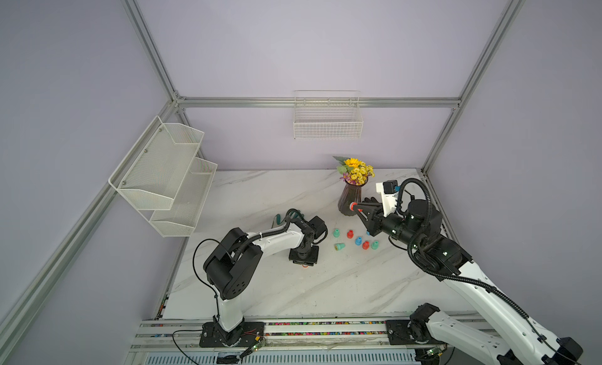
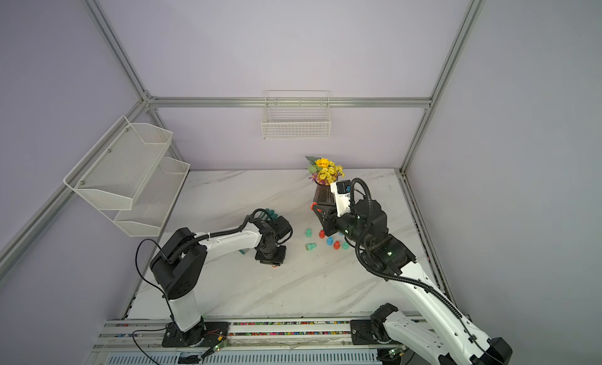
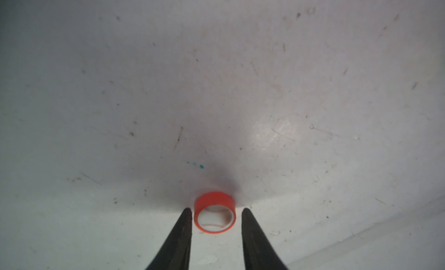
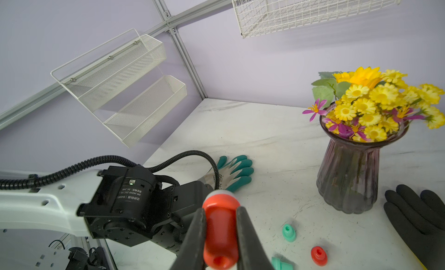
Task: Close the stamp cap
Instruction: Pick up the cover from the center of the board.
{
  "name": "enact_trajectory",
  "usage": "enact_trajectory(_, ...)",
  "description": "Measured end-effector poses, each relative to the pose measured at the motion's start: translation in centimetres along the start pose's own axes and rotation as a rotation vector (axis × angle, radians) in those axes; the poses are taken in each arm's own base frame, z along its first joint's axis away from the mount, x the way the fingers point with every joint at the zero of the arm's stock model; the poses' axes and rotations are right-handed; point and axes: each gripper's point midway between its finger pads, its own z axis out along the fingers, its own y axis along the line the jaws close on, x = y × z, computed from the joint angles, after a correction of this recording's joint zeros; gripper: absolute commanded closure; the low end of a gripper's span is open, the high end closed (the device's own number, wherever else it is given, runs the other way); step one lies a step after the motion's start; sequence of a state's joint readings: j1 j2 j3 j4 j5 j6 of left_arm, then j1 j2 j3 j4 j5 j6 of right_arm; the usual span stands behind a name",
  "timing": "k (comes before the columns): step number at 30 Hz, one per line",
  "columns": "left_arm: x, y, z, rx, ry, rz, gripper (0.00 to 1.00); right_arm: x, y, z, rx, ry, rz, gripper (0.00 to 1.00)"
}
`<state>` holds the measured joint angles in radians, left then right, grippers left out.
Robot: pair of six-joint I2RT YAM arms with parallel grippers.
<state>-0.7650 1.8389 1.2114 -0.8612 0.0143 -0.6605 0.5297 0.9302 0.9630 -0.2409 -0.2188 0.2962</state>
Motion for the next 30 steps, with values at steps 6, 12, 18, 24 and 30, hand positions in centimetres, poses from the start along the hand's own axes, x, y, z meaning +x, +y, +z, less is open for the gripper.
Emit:
enact_trajectory(6, 0.1, 0.1, 0.4, -0.009, 0.01, 0.002, 0.68, 0.2, 0.0, 0.2, -0.006, 0.008, 0.005, 1.0)
enact_trajectory(12, 0.1, 0.1, 0.4, -0.009, 0.01, 0.01, 0.73, 0.3, 0.0, 0.3, -0.008, 0.012, 0.009, 1.0)
enact_trajectory(18, -0.1, -0.1, -0.1, 0.0, -0.003, 0.021, 0.74, 0.3, 0.0, 0.3, -0.007, 0.013, 0.009, 1.0)
enact_trajectory(24, -2.5, -2.4, -7.1, 0.144, -0.175, 0.062, 0.76, -0.3, 1.0, -0.3, -0.054, -0.006, -0.001, 1.0)
enact_trajectory(30, -4.2, -6.0, -20.4, 0.447, -0.496, 0.174, 0.81, -2.8, 4.3, -2.5, -0.201, -0.112, -0.072, 1.0)
